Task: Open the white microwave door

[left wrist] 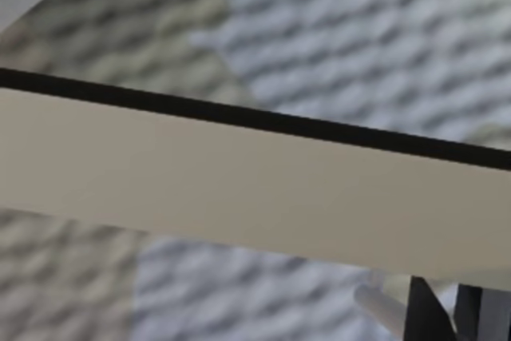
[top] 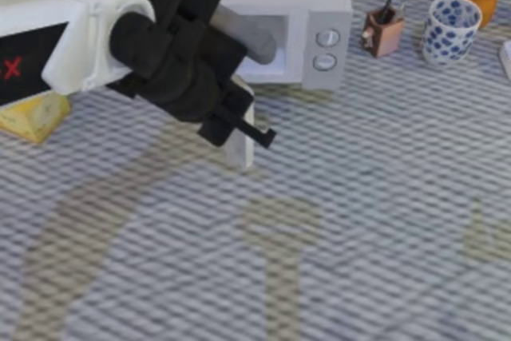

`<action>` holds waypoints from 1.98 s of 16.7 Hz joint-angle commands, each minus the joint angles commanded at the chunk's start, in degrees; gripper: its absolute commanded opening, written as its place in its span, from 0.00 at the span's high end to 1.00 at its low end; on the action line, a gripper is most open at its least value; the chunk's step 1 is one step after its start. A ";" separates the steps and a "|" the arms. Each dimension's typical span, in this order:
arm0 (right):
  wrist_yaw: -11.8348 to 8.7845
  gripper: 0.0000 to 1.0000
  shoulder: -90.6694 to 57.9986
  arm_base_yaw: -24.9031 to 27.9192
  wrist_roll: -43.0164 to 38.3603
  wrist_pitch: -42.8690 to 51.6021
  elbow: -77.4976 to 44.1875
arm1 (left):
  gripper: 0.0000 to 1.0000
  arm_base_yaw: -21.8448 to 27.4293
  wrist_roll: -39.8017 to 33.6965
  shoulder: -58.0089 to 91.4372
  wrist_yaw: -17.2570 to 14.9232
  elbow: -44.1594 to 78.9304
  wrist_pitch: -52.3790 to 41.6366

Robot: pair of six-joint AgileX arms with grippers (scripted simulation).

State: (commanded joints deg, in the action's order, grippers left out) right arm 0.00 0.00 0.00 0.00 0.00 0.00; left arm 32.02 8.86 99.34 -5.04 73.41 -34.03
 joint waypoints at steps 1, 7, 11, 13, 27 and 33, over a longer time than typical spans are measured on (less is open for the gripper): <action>0.00 0.00 0.00 0.00 0.00 0.00 0.00 | 1.00 0.00 0.00 0.00 0.00 0.00 0.00; 0.00 0.00 0.00 0.00 0.00 0.00 0.00 | 1.00 0.00 0.00 0.00 0.00 0.00 0.00; 0.00 0.00 0.00 0.00 0.00 0.00 0.00 | 1.00 0.00 0.00 0.00 0.00 0.00 0.00; 0.00 0.00 0.00 0.00 0.00 0.00 0.00 | 1.00 0.00 0.00 0.00 0.00 0.00 0.00; 0.00 0.00 0.00 0.00 0.00 0.00 0.00 | 1.00 -3.84 9.83 -3.07 -5.50 -3.33 -1.10; 0.00 0.00 0.00 0.00 0.00 0.00 0.00 | 1.00 -3.84 9.83 -3.07 -5.50 -3.33 -1.10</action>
State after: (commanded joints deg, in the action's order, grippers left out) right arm 0.00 0.00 0.00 0.00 0.00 0.00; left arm 28.19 18.69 96.28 -10.54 70.08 -35.12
